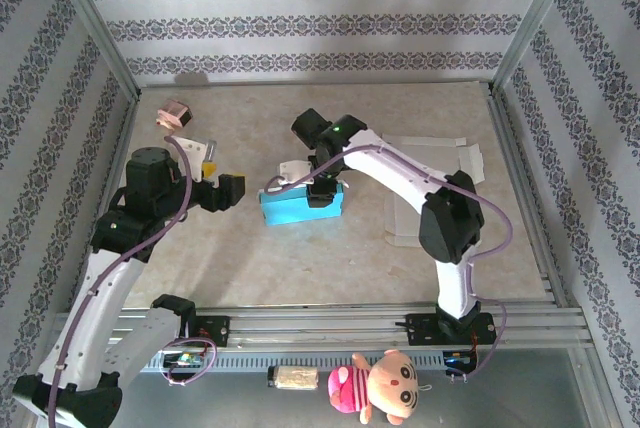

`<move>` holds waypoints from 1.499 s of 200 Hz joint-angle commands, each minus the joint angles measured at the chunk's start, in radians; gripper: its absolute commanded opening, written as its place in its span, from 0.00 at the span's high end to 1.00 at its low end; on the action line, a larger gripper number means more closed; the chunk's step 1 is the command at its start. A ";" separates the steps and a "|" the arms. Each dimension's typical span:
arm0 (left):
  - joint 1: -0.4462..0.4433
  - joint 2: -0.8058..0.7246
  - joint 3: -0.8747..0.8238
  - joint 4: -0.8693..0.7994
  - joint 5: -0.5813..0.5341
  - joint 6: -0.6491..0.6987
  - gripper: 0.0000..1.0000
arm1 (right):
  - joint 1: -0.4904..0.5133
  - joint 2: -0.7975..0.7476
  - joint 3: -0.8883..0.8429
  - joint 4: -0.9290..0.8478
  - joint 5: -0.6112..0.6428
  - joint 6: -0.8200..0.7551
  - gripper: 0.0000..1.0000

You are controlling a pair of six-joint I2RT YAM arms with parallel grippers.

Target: Fold the paper box

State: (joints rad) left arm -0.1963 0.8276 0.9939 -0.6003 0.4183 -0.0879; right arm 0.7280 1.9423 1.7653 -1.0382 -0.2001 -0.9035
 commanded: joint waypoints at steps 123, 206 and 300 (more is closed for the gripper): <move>-0.270 0.272 0.104 -0.299 -0.371 -0.384 0.39 | -0.282 -0.465 -0.506 0.349 -0.292 0.896 0.44; -0.272 0.335 0.097 -0.274 -0.401 -0.368 0.40 | -0.262 -0.374 -0.509 0.378 -0.266 0.822 0.71; -0.272 0.420 0.108 -0.255 -0.418 -0.370 0.56 | -0.247 -0.371 -0.512 0.377 -0.178 0.845 0.87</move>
State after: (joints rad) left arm -0.4591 1.2366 1.0702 -0.8463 0.0330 -0.4538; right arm 0.4675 1.5681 1.2495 -0.6643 -0.4225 -0.0753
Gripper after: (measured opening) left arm 0.463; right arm 0.141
